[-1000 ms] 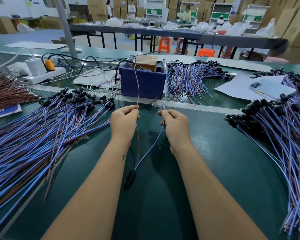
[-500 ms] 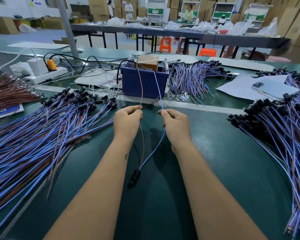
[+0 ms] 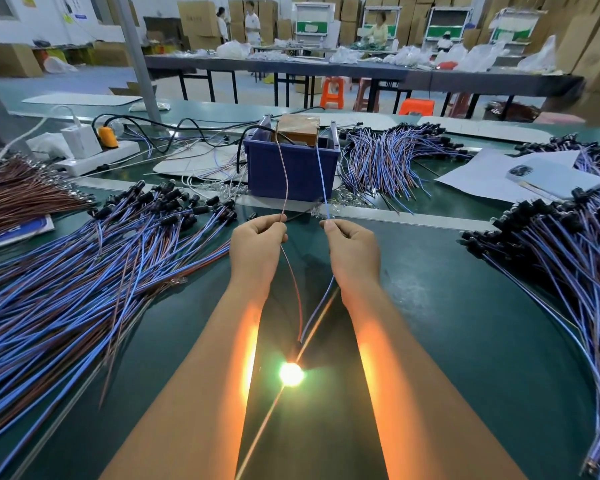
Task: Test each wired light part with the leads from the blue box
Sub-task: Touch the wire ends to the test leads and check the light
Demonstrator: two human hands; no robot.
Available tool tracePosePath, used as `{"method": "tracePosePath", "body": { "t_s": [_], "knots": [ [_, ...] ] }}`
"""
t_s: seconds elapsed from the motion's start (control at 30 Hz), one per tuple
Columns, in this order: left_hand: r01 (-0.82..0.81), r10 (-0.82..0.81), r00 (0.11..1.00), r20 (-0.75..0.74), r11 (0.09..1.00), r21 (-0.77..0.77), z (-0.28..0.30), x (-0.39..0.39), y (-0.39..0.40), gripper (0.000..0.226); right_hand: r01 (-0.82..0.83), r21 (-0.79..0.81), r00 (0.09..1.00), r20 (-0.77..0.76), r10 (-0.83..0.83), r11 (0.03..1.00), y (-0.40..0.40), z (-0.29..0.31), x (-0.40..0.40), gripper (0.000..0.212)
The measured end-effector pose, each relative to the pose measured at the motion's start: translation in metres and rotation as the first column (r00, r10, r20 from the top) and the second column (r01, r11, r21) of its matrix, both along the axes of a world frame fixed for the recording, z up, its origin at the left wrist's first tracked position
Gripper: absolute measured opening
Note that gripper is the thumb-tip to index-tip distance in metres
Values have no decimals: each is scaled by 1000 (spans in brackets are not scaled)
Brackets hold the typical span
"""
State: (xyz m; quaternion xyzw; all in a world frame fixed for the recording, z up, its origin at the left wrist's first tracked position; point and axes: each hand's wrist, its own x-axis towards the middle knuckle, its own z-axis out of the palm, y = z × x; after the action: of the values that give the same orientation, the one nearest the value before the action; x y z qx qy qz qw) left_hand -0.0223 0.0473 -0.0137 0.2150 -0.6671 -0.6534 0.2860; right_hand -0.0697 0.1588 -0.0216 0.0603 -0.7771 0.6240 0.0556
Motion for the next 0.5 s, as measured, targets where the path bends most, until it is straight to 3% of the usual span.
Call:
{"method": "tracePosePath", "body": {
  "t_s": [0.17, 0.5],
  "knots": [
    [-25, 25, 1000, -11, 1000, -7, -1, 0, 0, 23, -29, -9, 999, -16, 28, 1000, 2, 0, 1, 20],
    [-35, 35, 999, -13, 999, 27, -1, 1, 0, 23, -43, -16, 999, -1, 43, 999, 4, 3, 3, 24]
  ]
}}
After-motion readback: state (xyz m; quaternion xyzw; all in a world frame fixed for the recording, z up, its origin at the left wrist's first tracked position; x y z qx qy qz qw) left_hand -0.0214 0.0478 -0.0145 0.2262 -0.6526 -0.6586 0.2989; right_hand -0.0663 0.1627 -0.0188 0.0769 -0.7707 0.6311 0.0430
